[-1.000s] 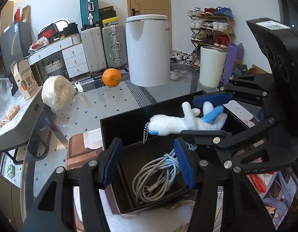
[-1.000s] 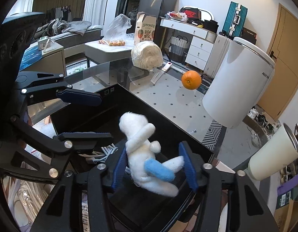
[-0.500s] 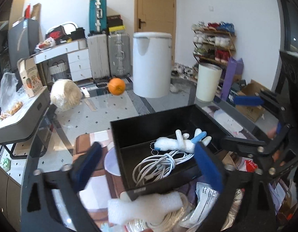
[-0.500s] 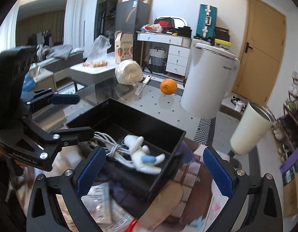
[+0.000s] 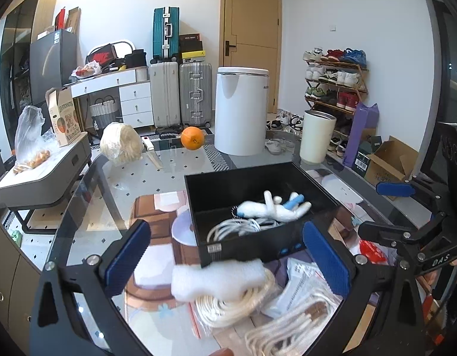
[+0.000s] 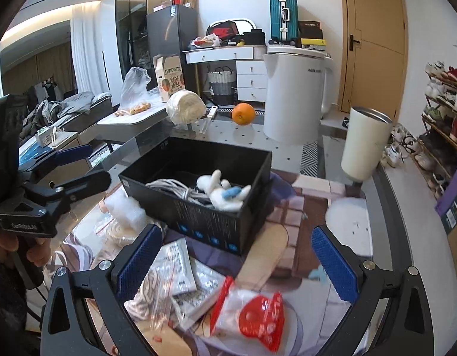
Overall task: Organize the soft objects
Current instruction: 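Move the right gripper back over the red-and-white balloon glue bag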
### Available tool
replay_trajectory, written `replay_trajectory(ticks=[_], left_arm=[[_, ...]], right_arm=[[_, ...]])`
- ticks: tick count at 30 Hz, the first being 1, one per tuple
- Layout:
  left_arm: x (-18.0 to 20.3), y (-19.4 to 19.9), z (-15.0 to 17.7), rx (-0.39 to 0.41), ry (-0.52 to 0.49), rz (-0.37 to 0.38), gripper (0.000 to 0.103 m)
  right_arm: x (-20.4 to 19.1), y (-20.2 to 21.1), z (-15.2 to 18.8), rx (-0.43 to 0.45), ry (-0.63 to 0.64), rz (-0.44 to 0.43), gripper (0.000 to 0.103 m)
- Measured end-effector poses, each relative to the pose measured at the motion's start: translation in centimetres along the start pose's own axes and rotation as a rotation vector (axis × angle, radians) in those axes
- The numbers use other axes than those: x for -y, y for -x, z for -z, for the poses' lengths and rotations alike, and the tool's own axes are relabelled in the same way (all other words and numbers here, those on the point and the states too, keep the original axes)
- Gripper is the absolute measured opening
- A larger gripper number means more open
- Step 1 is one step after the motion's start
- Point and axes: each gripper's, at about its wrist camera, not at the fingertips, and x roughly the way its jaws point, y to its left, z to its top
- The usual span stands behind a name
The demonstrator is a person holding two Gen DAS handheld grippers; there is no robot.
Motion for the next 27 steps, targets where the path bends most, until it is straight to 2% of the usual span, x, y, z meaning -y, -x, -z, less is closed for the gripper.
replay_trajectory(ticks=[4, 11, 17, 27], left_arm=[[0.1, 1.3, 0.5, 0.023, 0.014, -0.018, 0.103], [0.2, 1.5, 2.4, 0.008, 0.002, -0.06, 0.103], [-0.1, 2.0, 3.4, 0.006, 0.001, -0.096, 0.103], [-0.9, 1.7, 3.7, -0.006, 0.017, -0.099, 0.103]], right_arm=[[0.4, 1.2, 1.3, -0.005, -0.014, 0.005, 0.102], [1.0, 1.5, 2.3, -0.031, -0.004, 0.035, 0.102], [1.8, 1.3, 3.0, -0.058, -0.035, 0.024, 0.102], [2.4, 0.7, 3.5, -0.093, -0.035, 0.031, 0.102]])
